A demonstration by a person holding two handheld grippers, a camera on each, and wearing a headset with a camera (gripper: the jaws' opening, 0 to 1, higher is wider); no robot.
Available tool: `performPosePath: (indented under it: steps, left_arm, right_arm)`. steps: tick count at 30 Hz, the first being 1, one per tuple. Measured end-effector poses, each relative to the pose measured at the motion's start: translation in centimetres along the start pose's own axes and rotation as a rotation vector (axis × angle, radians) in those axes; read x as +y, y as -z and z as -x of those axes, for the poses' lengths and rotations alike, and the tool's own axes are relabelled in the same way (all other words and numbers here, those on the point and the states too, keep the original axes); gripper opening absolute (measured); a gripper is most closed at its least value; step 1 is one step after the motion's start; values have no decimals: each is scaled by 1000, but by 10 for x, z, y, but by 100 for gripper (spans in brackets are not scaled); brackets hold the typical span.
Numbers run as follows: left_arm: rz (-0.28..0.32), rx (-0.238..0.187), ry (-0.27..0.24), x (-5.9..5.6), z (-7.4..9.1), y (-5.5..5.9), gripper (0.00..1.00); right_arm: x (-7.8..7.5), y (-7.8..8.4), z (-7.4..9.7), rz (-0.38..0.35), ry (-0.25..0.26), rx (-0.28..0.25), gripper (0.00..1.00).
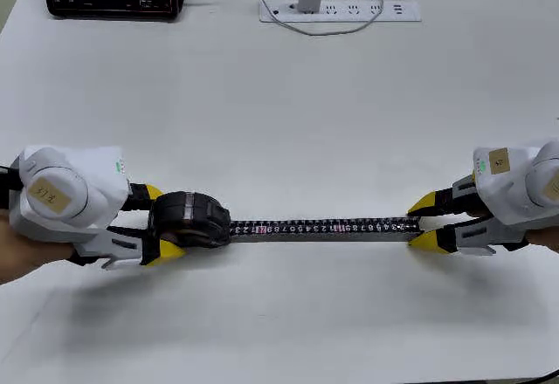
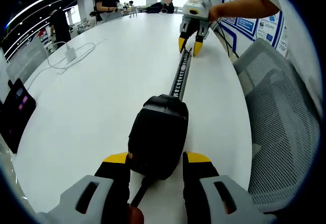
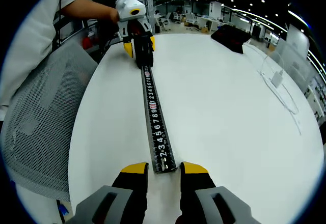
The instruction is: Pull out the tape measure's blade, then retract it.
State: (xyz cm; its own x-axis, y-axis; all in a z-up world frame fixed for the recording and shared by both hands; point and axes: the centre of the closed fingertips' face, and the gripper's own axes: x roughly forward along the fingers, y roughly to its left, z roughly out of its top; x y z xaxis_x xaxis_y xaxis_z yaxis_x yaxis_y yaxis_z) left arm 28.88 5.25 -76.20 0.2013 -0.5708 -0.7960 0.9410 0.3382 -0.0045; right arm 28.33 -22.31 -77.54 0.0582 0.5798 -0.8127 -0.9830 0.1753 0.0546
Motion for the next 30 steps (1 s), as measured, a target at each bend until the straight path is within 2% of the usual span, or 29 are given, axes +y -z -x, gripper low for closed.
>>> performPosePath:
  steps: [7, 10, 11, 14, 24, 30]
  left_arm:
    - [8, 1, 2, -1, 1, 0, 38]
    - [37, -4, -2, -1, 4, 1, 39]
    - [47, -8, -3, -1, 6, 1, 39]
    - [76, -22, -15, -3, 9, 3, 41]
    - [169, -83, -73, -1, 23, 1, 58]
    - [206, -107, -96, -2, 28, 1, 61]
  right_arm:
    - [0, 0, 1, -16, 6, -5, 24]
    - [-1, -6, 4, -72, 21, -44, 27]
    - [0, -8, 5, -96, 18, -55, 30]
    - [2, -7, 6, -108, 29, -59, 34]
    - [5, -10, 14, -163, 74, -85, 44]
    - [5, -9, 16, -188, 104, -87, 50]
